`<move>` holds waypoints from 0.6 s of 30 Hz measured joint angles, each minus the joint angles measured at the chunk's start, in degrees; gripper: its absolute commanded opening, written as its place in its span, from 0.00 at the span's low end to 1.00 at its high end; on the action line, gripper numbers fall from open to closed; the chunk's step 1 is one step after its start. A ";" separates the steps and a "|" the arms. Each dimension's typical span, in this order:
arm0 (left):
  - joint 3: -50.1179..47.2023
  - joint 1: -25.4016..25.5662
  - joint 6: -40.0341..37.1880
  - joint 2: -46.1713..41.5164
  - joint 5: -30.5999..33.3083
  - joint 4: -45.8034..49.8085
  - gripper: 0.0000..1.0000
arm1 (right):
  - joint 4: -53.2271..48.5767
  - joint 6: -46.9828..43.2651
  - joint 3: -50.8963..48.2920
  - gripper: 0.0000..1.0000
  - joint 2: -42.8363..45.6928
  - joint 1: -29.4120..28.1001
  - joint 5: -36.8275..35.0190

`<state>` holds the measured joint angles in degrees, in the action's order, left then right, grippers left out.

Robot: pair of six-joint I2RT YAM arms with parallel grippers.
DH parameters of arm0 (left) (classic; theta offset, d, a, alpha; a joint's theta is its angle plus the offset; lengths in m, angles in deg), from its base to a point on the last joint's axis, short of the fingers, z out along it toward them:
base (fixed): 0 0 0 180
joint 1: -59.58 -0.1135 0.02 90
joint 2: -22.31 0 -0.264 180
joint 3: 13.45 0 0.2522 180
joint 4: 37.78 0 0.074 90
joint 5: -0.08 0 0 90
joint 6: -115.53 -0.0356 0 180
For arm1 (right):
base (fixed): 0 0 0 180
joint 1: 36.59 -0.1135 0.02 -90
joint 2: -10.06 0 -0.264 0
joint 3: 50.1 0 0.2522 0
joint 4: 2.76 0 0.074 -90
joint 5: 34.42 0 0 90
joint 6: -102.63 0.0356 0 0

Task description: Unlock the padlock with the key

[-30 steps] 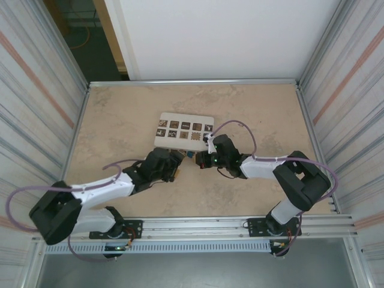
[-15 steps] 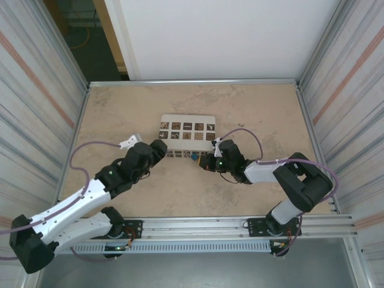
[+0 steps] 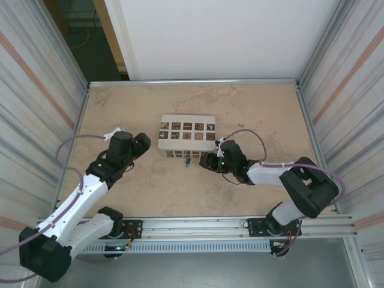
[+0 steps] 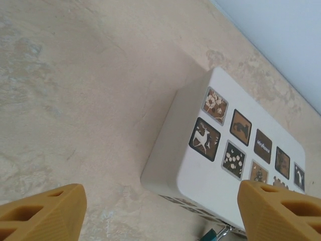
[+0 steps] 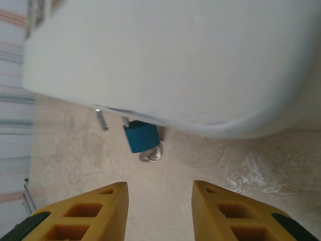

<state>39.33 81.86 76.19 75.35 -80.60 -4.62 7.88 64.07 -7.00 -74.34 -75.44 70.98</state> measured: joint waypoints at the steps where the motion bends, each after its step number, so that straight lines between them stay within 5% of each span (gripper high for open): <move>1: 0.00 -1.38 -1.31 1.09 -2.21 -0.76 0.83 | -0.33 -0.76 0.00 0.52 1.16 0.28 -0.02; 9: 5.11 -10.38 -11.21 17.49 -21.81 -5.64 0.84 | -0.26 -3.98 0.02 0.82 3.65 2.93 1.86; 18: 13.05 -11.04 -16.02 33.88 -35.60 -9.03 0.79 | 2.69 -3.67 0.63 0.90 2.14 4.11 5.84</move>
<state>52.38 70.83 60.17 109.23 -116.21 -13.65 10.57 60.40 -6.36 -72.20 -71.33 76.81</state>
